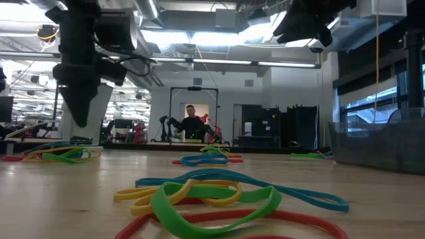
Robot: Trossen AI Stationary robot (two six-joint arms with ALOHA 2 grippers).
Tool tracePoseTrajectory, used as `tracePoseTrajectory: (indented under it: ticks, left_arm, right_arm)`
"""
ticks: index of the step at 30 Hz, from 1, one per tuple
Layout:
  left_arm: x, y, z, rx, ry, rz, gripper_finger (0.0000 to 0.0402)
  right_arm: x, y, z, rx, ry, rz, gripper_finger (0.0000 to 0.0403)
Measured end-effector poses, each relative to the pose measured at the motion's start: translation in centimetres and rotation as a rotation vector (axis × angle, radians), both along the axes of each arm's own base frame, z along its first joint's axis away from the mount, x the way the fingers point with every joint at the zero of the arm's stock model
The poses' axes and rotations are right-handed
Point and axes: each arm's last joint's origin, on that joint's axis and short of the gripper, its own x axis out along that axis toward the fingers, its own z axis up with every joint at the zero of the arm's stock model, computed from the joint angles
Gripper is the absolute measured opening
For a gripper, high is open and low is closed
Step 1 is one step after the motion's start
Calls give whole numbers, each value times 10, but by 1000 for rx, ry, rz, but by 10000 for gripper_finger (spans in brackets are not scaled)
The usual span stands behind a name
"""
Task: Pick and place rubber bands into bin
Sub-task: Put the black rubber band into the black bin
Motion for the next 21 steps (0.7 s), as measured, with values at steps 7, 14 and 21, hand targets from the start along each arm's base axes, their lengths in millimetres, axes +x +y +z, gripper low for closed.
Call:
tracePoseTrajectory:
  ticks: [7, 14, 21]
  left_arm:
    - [-5, -3, -13, -58, 7, -24, 87]
    - [-1, -2, -13, -60, -31, -81, 90]
    - [4, -2, -20, -57, -9, -132, 126]
  right_arm:
    - [-1, 0, -2, 3, 27, -3, 119]
    - [-2, 0, -3, 36, 11, -22, 119]
    - [-2, 0, -3, 48, 5, -29, 119]
